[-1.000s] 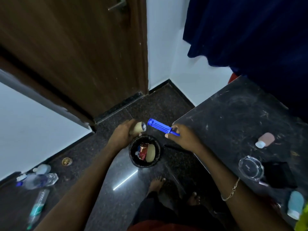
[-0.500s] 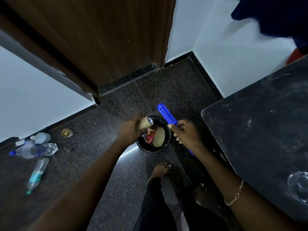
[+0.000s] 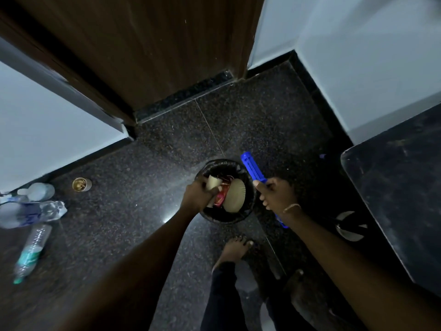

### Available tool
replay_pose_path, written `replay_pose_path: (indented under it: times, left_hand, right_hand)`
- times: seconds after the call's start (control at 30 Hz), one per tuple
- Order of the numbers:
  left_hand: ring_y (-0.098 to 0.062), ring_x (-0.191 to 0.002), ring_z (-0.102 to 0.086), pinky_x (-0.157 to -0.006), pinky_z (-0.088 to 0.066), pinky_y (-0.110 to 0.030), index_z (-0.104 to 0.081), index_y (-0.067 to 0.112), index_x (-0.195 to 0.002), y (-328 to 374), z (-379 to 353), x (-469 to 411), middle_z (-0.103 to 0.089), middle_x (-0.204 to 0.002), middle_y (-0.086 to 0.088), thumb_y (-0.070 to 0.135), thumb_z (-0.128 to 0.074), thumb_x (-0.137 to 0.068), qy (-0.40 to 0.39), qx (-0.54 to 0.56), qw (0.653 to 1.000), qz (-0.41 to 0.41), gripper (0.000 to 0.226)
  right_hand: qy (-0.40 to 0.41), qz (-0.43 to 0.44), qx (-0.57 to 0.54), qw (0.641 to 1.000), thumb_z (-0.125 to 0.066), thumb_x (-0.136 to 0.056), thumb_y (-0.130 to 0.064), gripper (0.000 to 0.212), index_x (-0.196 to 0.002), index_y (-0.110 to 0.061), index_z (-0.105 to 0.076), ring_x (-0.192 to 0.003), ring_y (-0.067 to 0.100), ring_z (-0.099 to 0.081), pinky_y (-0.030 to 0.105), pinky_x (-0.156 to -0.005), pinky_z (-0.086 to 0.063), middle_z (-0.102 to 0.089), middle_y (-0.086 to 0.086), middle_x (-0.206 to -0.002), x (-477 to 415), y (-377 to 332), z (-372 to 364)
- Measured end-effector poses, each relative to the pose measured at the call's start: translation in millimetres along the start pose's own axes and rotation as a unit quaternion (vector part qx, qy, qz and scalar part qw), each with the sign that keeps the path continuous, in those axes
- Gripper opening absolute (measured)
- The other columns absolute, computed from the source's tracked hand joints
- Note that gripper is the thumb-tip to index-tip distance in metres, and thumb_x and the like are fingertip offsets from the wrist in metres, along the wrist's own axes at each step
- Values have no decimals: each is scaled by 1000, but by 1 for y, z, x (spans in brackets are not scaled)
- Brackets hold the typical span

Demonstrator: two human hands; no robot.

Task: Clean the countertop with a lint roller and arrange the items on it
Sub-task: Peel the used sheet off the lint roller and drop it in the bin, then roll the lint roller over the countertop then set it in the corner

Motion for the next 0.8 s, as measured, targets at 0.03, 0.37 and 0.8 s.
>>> replay_pose_path:
  times: [0.03, 0.37, 0.8]
  left_hand:
    - [-31, -107, -67, -83, -50, -33, -64, 12, -122, -4, -8, -8, -73, -115, -13, 47, -77, -87, -4, -1, 1000, 8, 51]
    - [-34, -129, -59, -104, -51, -43, -40, 20, -153, -9, -18, 1, -60, -144, -14, 55, -63, -93, -27, -28, 999, -9, 73]
    - [-22, -128, -55, -99, -54, -42, -38, 25, -150, 88, 78, 167, -46, -148, 2, 74, -41, -93, 49, -145, 959, -238, 75]
  right_hand:
    - [1, -6, -2, 1000, -73, -86, -34, 27, -83, -10, -60, -31, 8, -47, 19, -33, -37, -59, 7, -53, -6, 8, -4]
    - [-8, -30, -12, 999, -75, -83, -38, 26, -83, -17, -60, -34, 10, -50, 22, -37, -39, -60, 4, -51, 5, 26, -8]
    - [-43, 17, -132, 990, -70, -90, -23, 22, -102, -7, -63, -42, 10, -47, 21, -39, -38, -61, 5, -61, 159, -92, 42]
Point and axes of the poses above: each hand's wrist, its own x-axis away from the middle knuckle, its own z-axis out of the back of the hand, y = z × x, the point moved 2 cm from there along -x, towards the middle knuckle
